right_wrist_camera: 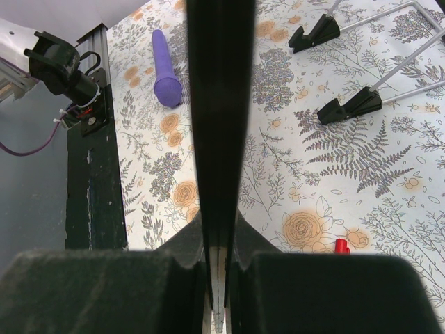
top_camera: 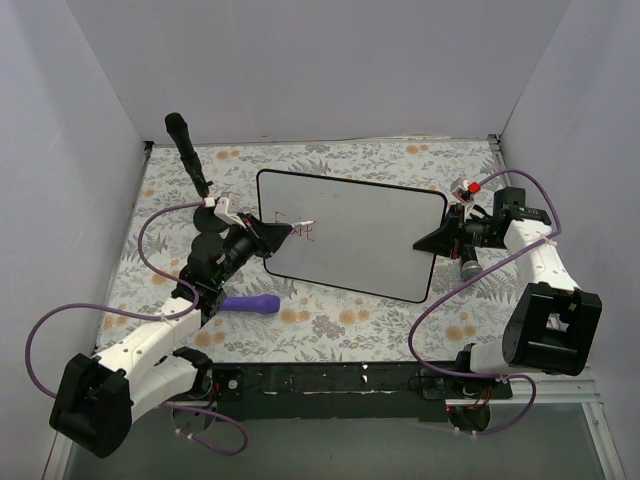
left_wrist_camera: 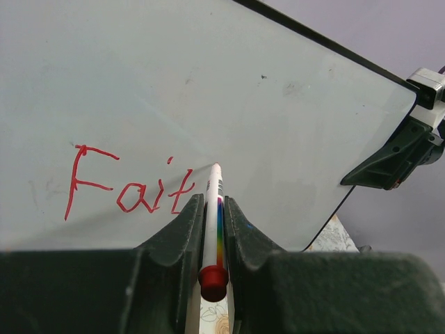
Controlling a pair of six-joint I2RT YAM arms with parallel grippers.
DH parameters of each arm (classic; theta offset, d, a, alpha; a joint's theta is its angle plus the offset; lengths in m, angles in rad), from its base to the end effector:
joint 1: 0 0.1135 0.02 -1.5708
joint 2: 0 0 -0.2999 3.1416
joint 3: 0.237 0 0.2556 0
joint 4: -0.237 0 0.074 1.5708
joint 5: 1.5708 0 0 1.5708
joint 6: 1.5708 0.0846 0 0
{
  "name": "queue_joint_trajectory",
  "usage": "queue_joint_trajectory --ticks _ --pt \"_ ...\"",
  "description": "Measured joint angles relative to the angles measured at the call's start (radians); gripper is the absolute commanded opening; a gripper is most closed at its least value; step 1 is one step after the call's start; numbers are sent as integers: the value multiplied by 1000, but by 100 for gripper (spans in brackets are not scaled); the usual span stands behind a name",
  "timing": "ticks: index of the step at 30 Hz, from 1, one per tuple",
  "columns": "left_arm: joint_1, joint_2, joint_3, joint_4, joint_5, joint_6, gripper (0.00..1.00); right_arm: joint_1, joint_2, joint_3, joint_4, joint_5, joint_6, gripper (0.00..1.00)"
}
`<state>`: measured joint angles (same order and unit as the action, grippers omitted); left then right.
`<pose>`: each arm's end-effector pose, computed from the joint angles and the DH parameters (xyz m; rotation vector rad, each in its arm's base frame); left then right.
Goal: Write a sentence on the whiteboard
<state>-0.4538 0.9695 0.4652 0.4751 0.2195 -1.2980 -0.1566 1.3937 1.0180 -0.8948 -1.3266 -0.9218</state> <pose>0.2196 -0.1276 0.2887 -0.5673 1.7383 -1.4846 0.2580 0.0424 0.2831 -0.9459 1.7304 1.1611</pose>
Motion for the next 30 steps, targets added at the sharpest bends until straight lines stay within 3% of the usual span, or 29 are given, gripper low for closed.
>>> queue_joint_trajectory --ticks 30 --pt "0 0 -24 -47 7 27 0 0 0 0 0 0 2 1"
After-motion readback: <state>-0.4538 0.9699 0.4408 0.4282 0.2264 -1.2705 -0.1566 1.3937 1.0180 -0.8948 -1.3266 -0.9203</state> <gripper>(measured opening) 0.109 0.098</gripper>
